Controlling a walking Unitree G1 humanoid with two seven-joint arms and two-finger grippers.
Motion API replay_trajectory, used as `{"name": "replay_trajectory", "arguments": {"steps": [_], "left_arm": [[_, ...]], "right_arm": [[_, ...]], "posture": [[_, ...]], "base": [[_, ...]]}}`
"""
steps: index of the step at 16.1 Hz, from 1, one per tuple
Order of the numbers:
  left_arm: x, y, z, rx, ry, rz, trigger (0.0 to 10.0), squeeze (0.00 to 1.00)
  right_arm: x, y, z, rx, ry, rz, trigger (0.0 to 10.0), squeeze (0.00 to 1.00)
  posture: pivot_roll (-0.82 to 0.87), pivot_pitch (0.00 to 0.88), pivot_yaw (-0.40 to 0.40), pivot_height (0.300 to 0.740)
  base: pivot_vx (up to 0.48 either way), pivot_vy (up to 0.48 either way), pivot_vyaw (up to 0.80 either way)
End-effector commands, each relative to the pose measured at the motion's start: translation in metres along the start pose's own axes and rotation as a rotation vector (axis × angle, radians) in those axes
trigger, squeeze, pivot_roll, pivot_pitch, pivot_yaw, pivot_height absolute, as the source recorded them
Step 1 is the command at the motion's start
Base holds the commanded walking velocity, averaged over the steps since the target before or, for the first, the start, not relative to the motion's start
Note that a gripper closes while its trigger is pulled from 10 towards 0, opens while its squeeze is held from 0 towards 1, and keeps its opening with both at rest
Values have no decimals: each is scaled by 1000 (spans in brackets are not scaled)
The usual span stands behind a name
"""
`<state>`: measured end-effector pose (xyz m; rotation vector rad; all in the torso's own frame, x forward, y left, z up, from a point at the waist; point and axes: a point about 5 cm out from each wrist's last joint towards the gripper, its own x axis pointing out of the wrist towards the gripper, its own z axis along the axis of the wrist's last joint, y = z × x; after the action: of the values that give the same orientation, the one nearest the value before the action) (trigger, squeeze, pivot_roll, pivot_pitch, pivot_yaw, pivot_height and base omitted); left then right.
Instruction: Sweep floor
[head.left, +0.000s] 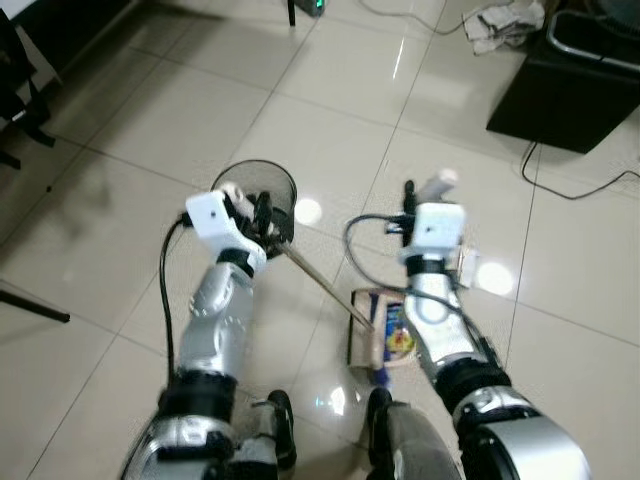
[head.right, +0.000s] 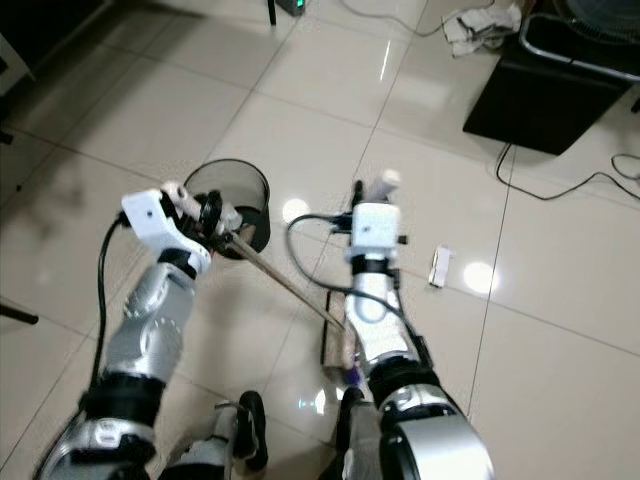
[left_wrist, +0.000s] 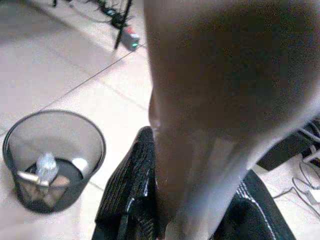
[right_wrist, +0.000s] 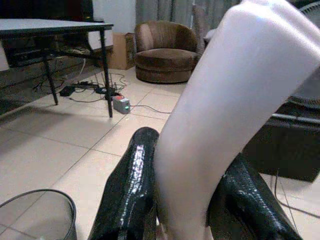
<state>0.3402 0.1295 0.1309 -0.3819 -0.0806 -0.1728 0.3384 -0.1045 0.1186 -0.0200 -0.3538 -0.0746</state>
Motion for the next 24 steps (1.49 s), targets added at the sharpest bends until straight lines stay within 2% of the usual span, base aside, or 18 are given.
{"name": "replay_trajectory", "arguments": {"steps": [1,2,3,7,8,12,13,14,16,19,20,21,23,24], "left_arm": [[-1,-7,-10,-10,39,-47,10000,0],[5,-7,-4,89,40,-121,10000,0],[7,-6,1,148,35,-159,10000,0],[13,5,18,245,16,-243,10000,0],[13,12,26,258,-3,-234,10000,0],[8,34,53,224,-67,-169,10000,0],[4,52,69,248,-83,-145,10000,0],[3,57,73,254,-86,-138,10000,0],[-7,82,82,295,-82,-77,10000,0],[-24,105,83,329,-56,-7,10000,0],[-35,115,76,328,-24,19,10000,0],[-38,117,73,329,-11,24,10000,0],[-55,128,55,347,57,94,10000,0],[-59,127,46,356,86,117,10000,0]], "right_arm": [[-2,8,3,73,-11,-1,10000,0],[-1,-3,3,89,-20,-4,10000,0],[-3,-10,3,93,-24,-3,10000,0],[-9,-39,4,76,-41,-5,10000,0],[-10,-47,6,61,-38,4,10000,0],[-12,-64,6,47,-5,-13,10000,0],[-13,-70,5,44,20,-19,10000,0],[-14,-71,5,44,23,-19,10000,0],[-15,-77,5,57,52,-31,10000,0],[-15,-87,13,87,62,-56,10000,0],[-15,-91,23,88,59,-39,10000,0],[-14,-92,27,88,59,-31,10000,0],[-7,-99,60,108,27,14,10000,0],[-2,-102,75,151,9,22,10000,0]], "posture": [[56,177,63,740],[49,152,66,740],[44,144,68,740],[17,102,77,740],[4,86,83,740],[4,59,79,740],[5,53,77,740],[5,53,77,740],[4,33,76,740],[-4,25,73,740],[-14,21,69,740],[-18,23,68,740],[-31,18,69,740],[-38,10,69,740]], "base": [[0,0,0],[0,0,0],[0,0,0],[0,0,0],[0,0,0],[0,0,0],[0,0,0],[0,0,0],[0,0,0],[0,0,0],[0,0,0],[0,0,0],[0,0,0],[0,0,0]]}}
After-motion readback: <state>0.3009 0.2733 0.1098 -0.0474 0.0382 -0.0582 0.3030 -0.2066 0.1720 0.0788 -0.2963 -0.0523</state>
